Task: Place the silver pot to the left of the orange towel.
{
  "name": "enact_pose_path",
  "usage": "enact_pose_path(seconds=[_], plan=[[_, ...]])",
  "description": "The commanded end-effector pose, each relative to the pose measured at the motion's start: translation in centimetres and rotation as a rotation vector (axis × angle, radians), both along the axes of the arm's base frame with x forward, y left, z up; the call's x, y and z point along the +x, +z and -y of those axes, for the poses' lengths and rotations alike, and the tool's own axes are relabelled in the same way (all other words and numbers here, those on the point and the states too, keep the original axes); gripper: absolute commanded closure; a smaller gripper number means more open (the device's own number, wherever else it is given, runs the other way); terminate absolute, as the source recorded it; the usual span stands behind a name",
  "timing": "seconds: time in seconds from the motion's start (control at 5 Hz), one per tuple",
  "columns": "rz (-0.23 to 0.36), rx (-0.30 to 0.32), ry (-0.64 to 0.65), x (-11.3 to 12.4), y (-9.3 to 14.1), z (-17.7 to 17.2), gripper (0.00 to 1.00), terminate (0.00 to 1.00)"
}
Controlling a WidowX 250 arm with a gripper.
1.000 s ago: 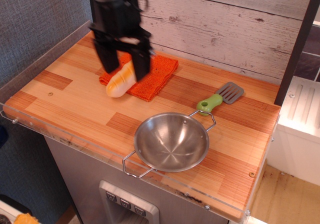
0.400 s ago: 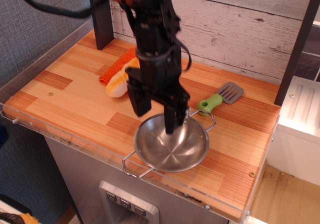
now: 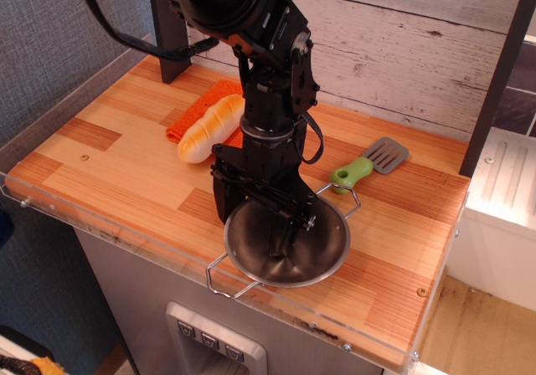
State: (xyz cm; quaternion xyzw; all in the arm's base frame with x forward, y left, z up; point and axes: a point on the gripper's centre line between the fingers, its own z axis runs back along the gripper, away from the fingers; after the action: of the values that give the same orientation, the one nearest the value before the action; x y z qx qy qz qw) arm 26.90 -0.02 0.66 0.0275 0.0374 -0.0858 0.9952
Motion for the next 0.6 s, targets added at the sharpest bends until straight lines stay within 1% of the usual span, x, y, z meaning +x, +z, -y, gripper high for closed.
enact_pose_path(seconds=[0.0, 0.2, 0.4], plan=[[0.06, -0.001, -0.032, 0.2, 0.3, 0.4, 1.0, 0.0], [0.075, -0.047, -0.052, 0.0, 1.0, 0.8, 1.0, 0.0], [0.13, -0.117, -0.067, -0.1, 3.0, 0.8, 1.0, 0.0]])
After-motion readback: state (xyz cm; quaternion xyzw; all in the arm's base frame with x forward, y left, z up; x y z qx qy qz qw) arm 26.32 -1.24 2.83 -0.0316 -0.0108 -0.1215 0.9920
